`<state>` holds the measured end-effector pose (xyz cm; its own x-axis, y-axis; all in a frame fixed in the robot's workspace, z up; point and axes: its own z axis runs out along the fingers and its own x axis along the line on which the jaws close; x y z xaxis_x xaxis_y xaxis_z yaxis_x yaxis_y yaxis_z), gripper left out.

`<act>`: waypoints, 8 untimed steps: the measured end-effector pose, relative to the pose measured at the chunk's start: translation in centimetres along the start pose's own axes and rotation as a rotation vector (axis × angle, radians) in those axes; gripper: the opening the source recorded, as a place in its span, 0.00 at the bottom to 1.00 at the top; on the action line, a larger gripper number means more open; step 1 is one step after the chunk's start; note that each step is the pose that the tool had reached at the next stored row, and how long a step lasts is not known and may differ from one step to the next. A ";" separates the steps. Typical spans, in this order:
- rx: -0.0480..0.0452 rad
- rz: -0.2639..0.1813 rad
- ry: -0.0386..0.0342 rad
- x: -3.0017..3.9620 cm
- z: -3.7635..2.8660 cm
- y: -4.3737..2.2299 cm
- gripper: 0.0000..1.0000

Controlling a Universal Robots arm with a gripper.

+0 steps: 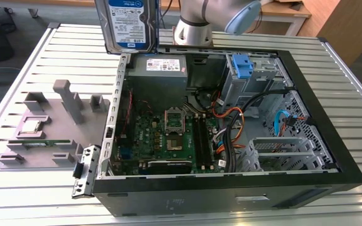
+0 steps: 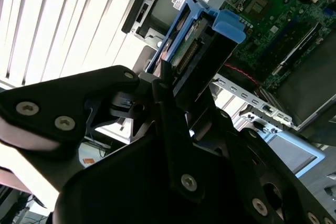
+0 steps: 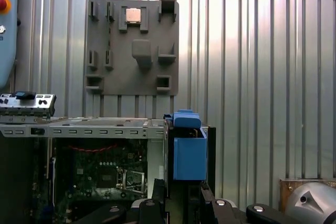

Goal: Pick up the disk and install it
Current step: 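Pick up the disk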

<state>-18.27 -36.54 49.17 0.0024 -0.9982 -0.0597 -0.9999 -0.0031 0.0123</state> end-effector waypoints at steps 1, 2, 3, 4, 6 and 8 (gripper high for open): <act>0.0000 0.000 0.0000 0.00 0.00 -0.10 0.35; -0.0001 0.000 0.0000 0.00 -0.01 -0.20 0.35; 0.0000 0.000 -0.0001 0.00 0.00 -0.30 0.35; 0.0000 0.000 0.0000 0.00 -0.01 -0.40 0.35; 0.0000 0.000 0.0000 0.00 -0.01 -0.59 0.35; 0.0000 0.000 0.0000 0.00 -0.01 -0.78 0.35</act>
<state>-17.50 -36.54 49.17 0.0024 -0.9982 -0.0597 -0.9999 -0.0032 0.0123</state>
